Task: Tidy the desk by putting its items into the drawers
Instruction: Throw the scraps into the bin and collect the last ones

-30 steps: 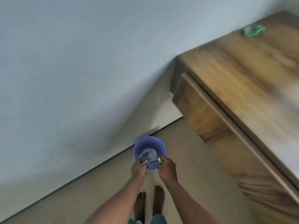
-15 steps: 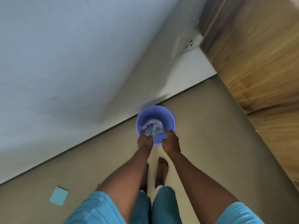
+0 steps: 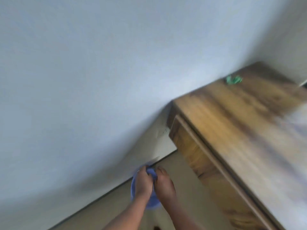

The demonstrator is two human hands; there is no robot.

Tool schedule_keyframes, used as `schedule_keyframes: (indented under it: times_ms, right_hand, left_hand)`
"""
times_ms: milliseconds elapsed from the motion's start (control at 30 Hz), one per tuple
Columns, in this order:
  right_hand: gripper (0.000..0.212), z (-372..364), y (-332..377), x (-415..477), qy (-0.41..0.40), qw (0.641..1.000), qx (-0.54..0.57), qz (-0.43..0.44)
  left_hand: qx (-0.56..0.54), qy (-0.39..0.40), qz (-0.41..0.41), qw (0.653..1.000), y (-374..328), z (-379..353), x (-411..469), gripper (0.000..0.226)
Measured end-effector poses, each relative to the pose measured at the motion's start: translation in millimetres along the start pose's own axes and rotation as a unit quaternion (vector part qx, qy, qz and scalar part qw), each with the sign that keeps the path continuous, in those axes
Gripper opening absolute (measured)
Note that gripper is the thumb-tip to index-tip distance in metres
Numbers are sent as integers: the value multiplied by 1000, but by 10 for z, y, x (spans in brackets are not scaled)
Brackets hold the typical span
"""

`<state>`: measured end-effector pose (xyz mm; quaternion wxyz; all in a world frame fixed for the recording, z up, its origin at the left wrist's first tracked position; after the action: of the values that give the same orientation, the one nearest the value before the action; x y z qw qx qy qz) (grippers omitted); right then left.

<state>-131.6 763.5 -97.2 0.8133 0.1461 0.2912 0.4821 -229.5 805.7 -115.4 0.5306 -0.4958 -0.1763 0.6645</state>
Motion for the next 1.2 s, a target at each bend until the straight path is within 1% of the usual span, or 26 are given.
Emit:
schedule_keyframes:
  times_ms: [67,100,200,233,300,333,433,500,567,633,767,833,933,1100,1200]
  right_hand:
    - [33,631,329,18,-114,989,-61,65]
    - [29,964,462,12,-161,981,-62,91]
    - [26,1820,720,-32,-274,946,-73,158]
    - [24,2097,743,-26,-300,936,-83,163]
    - [24,2578,640,21,-332,927,-101,141]
    - [25,2796,564,76,-337,926,-113,126]
    - [17,3302,228,328,-331,932,-125,82]
    - [25,3598,-59,611,-308,942,-123,52]
    - [32,3910,-302,857,-314,944,-97,18]
    - [41,4098,-524,1132,-290,953,-87,-8]
    - [46,4249,-721,1651,-227,966,-125,-3]
    - [44,4243,-773,1840,-197,970,-143,-2]
    - [38,4197,-815,1963,-169,977,-130,13]
    - [27,4152,-834,1915,-189,978,-84,37]
    - [24,4091,-780,1783,-206,975,-71,45]
  left_hand:
    - [7,-2,-63,998,-636,109,-30,32]
    - [15,4,-98,995,-973,141,-50,28]
    - [43,19,-193,980,-1917,123,-118,19]
    - [46,18,-224,973,-2224,97,-155,19]
    - [50,16,-274,960,-2742,-22,-219,22]
    - [55,18,-290,955,-2970,-114,-239,25]
    - [83,19,-332,939,-3559,-454,-273,29]
    - [106,30,-347,931,-3903,-769,-220,33]
    - [139,47,-333,931,-4154,-1063,-91,41]
    - [154,65,-299,939,-4317,-1331,75,47]
    - [176,87,-271,942,-4512,-1683,271,50]
    - [183,87,-260,944,-4554,-1791,355,50]
    - [178,84,-251,948,-4587,-1897,415,51]
    - [168,76,-237,954,-4565,-1897,367,50]
    - [153,69,-225,960,-4466,-1783,305,48]
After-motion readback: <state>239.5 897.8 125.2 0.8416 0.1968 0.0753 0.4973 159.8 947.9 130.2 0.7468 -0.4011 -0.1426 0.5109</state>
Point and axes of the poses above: each hand's wrist, its own x-axis towards the middle knuckle, its own z-axis out of the back of the hand, y = z × x, the point moved 10 cm from there along x, towards the middle knuckle, and after that the axes turned 4 degrees about -x, right-handed, at the moved point
